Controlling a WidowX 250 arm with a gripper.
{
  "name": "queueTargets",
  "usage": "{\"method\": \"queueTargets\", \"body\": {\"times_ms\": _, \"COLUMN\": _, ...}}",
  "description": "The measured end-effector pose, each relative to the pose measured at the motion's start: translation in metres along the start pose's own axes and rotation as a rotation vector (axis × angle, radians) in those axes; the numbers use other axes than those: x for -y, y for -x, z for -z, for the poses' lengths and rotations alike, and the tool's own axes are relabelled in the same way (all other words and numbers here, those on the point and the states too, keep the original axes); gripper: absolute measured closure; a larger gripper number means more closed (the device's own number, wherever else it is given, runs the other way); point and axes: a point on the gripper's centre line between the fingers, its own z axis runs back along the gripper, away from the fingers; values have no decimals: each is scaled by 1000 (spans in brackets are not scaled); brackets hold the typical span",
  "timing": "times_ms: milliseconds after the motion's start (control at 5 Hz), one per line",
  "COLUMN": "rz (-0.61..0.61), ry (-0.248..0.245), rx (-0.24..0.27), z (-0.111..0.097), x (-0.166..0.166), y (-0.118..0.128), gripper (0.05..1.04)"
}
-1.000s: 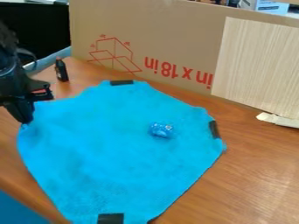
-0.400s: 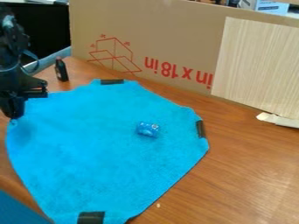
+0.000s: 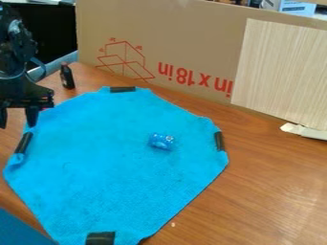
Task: Unfold the cloth from the right to the left
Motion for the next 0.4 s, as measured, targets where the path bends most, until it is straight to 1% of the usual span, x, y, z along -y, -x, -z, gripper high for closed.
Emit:
{"method": "queueTargets", "body": {"times_ms": 200, "rz": 10, "ry": 0, "rx": -17, "z": -2, "x": 7, "y": 4, "gripper": 95}}
{"method": "queueTargets", "body": {"times_ms": 400, "rz": 17, "ry": 65, "rx": -45, "z": -19, "x": 13, "y": -3, "gripper": 81}}
